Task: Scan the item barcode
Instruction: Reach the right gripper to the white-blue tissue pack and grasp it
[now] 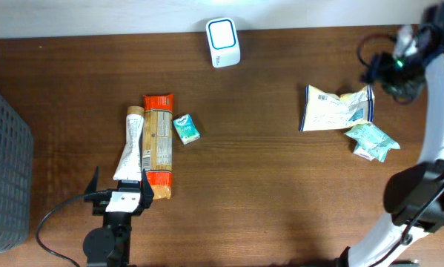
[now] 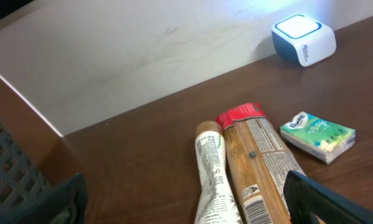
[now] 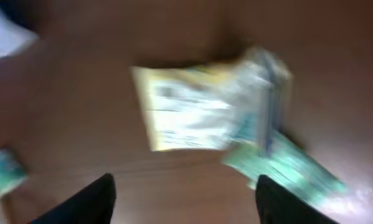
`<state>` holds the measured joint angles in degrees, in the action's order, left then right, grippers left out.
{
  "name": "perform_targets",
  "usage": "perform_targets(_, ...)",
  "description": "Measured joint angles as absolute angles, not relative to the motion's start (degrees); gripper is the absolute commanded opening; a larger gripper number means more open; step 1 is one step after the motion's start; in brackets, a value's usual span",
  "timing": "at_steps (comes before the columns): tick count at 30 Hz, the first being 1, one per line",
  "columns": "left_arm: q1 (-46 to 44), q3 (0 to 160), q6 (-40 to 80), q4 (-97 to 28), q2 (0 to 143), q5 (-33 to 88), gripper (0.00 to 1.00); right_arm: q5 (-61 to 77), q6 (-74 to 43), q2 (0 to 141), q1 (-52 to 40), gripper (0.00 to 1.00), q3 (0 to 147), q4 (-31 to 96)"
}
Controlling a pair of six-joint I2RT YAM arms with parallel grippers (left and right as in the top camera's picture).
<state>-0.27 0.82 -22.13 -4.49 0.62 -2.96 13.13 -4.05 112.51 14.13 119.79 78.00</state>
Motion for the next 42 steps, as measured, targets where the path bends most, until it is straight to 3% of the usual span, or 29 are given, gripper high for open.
perform_targets(5,-0.3,0.8,-22.1,-4.5,0.6,-3.0,0.99,19.0,-4.3,112.2,-3.9,0.74,120.2,71.2)
perform_targets(14,-0.3,0.8,-22.1,-4.5,0.6,-3.0,0.99,25.2,-14.3,129.8,-24.4,0.63,119.7,54.1)
perform_targets(24,-0.3,0.8,-22.1,-4.5,0.6,-3.0,0.99,27.3,-14.5,138.5,-30.7,0.51,119.1,50.0)
perform_targets(30,-0.3,0.8,-22.1,-4.5,0.6,-3.0,0.99,25.8,-9.9,138.5,-39.2,0.3,119.1,48.3)
perform_targets(42,-0.3,0.8,-22.1,-4.5,0.6,-3.0,0.99,18.5,-10.5,139.9,-40.1,0.3,119.0,53.3)
